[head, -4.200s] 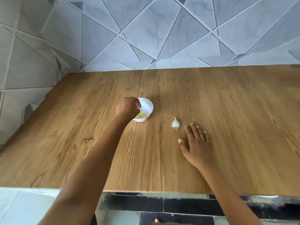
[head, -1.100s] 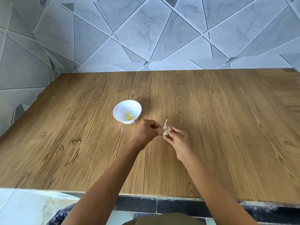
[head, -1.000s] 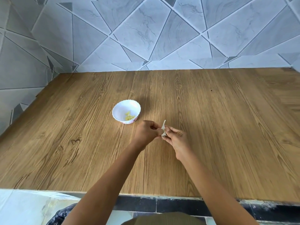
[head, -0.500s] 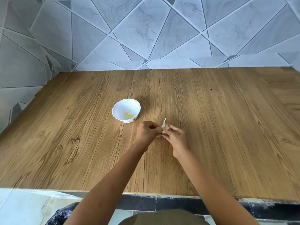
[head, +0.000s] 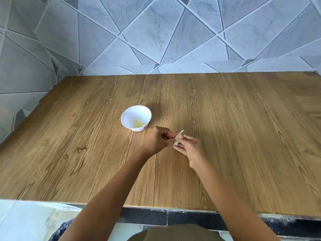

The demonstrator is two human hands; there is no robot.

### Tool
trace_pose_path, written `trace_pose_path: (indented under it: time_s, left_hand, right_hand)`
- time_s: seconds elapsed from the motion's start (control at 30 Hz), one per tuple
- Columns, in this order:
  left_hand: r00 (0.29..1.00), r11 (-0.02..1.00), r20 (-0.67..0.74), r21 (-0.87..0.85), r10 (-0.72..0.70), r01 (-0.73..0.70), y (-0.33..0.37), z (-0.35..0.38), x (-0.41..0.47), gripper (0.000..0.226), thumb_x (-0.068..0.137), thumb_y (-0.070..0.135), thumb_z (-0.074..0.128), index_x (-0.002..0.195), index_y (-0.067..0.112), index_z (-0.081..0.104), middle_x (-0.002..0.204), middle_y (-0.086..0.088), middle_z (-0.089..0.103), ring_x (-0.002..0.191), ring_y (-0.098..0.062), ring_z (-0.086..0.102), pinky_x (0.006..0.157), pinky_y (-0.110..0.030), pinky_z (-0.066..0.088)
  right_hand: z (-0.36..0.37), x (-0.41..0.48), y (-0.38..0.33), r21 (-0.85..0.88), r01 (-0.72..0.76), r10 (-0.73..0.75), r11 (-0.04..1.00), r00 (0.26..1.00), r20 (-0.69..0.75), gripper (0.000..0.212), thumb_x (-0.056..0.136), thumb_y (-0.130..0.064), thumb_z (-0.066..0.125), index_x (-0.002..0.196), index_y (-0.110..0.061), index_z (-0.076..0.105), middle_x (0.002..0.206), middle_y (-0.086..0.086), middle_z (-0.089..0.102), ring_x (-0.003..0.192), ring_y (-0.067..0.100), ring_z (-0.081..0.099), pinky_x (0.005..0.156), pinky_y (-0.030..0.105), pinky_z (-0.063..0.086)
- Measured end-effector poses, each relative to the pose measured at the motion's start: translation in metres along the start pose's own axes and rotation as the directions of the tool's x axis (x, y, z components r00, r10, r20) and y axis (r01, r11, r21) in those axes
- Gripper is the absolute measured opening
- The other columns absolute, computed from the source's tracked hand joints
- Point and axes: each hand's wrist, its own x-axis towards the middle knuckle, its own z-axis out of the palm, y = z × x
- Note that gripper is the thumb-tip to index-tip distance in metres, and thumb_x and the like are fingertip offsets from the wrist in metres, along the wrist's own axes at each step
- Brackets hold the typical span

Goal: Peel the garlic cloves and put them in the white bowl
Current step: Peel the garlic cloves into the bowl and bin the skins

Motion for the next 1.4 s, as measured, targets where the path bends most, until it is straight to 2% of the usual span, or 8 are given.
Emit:
trace_pose_path:
  time_s: [0.23, 0.4, 0.5, 0.63, 0.83, 1.07, 1.2, 1.4]
  left_hand:
    - [0.995, 0.986, -0.013, -0.14, -0.097, 0.095, 0.0, 0.004, -0.005, 0.007, 0.074, -0.005, 0.072, 0.081, -0.003, 0.07, 0.068, 0.012, 0.069, 0.063, -0.003, 0.063, 0.062, -0.018, 0.05]
    - [0.98, 0.986, -0.125, -0.085, -0.154, 0.144, -0.003, 0.01, -0.003, 0.002, 0.077, 0.0, 0.068, 0.077, 0.001, 0.069, 0.071, -0.013, 0.068, 0.061, -0.015, 0.059, 0.059, -0.028, 0.049]
    - [0.959, 0.968, -0.166, -0.14, -0.232, 0.21, -0.002, 0.015, -0.003, 0.005, 0.078, 0.003, 0.068, 0.076, 0.006, 0.07, 0.071, -0.012, 0.069, 0.061, -0.013, 0.061, 0.058, -0.024, 0.05]
    - [0.941, 0.887, -0.066, -0.36, -0.332, 0.288, -0.004, 0.011, -0.004, 0.023, 0.084, -0.003, 0.054, 0.076, 0.011, 0.072, 0.077, -0.015, 0.07, 0.072, -0.02, 0.065, 0.074, -0.033, 0.056]
    - [0.967, 0.899, 0.026, -0.364, -0.254, 0.245, 0.0, -0.001, -0.002, 0.006, 0.087, 0.003, 0.064, 0.092, 0.003, 0.068, 0.083, -0.009, 0.069, 0.073, -0.013, 0.068, 0.067, -0.02, 0.056]
    - [0.935, 0.904, -0.106, -0.313, -0.339, 0.292, -0.005, -0.014, -0.01, 0.015, 0.089, 0.0, 0.057, 0.1, 0.006, 0.065, 0.074, -0.007, 0.065, 0.063, -0.011, 0.063, 0.067, -0.021, 0.054]
    - [0.896, 0.858, -0.128, -0.371, -0.426, 0.355, -0.004, -0.021, -0.025, 0.015, 0.088, -0.004, 0.051, 0.092, -0.001, 0.065, 0.075, -0.008, 0.066, 0.058, -0.003, 0.063, 0.056, -0.014, 0.049]
    - [0.877, 0.835, -0.154, -0.417, -0.455, 0.36, -0.009, -0.028, -0.05, 0.007, 0.081, 0.002, 0.069, 0.087, 0.002, 0.064, 0.077, -0.007, 0.07, 0.063, -0.01, 0.063, 0.058, -0.016, 0.047]
  right_hand:
    - [0.001, 0.0, 0.003, -0.023, 0.043, -0.043, 0.999, 0.999, 0.003, 0.016, 0.091, -0.005, 0.058, 0.104, 0.001, 0.066, 0.087, 0.01, 0.067, 0.076, 0.014, 0.067, 0.064, 0.022, 0.058]
    - [0.004, 0.001, 0.01, -0.033, 0.068, -0.069, 0.997, 0.997, -0.026, 0.021, 0.09, -0.006, 0.061, 0.108, 0.003, 0.065, 0.092, 0.013, 0.067, 0.077, 0.016, 0.067, 0.063, 0.022, 0.058]
    - [0.007, 0.005, 0.011, -0.025, 0.073, -0.075, 0.997, 0.995, -0.074, 0.013, 0.09, -0.009, 0.061, 0.097, -0.001, 0.067, 0.091, 0.012, 0.067, 0.079, 0.018, 0.066, 0.064, 0.022, 0.058]
    - [0.008, 0.011, 0.014, -0.066, 0.096, -0.102, 0.993, 0.99, -0.096, 0.014, 0.09, -0.011, 0.062, 0.095, 0.001, 0.067, 0.091, 0.011, 0.067, 0.086, 0.022, 0.066, 0.067, 0.023, 0.057]
    - [0.008, 0.02, 0.011, -0.179, 0.161, -0.175, 0.97, 0.983, -0.061, 0.021, 0.088, -0.014, 0.065, 0.1, 0.003, 0.067, 0.09, 0.012, 0.068, 0.082, 0.018, 0.067, 0.064, 0.021, 0.057]
    - [0.005, 0.043, 0.012, -0.637, 0.49, -0.519, 0.595, 0.84, 0.161, 0.015, 0.088, -0.024, 0.066, 0.086, -0.01, 0.073, 0.072, -0.002, 0.071, 0.066, 0.016, 0.067, 0.063, 0.043, 0.055]
    - [0.009, 0.056, 0.022, -0.681, 0.604, -0.564, 0.413, 0.757, 0.329, 0.006, 0.084, -0.014, 0.07, 0.083, -0.009, 0.072, 0.072, 0.001, 0.07, 0.06, 0.011, 0.061, 0.058, 0.028, 0.051]
    - [0.002, 0.035, 0.027, -0.734, 0.639, -0.72, 0.228, 0.618, 0.315, 0.026, 0.078, -0.013, 0.076, 0.101, -0.002, 0.069, 0.096, 0.012, 0.067, 0.074, 0.021, 0.062, 0.066, 0.017, 0.038]
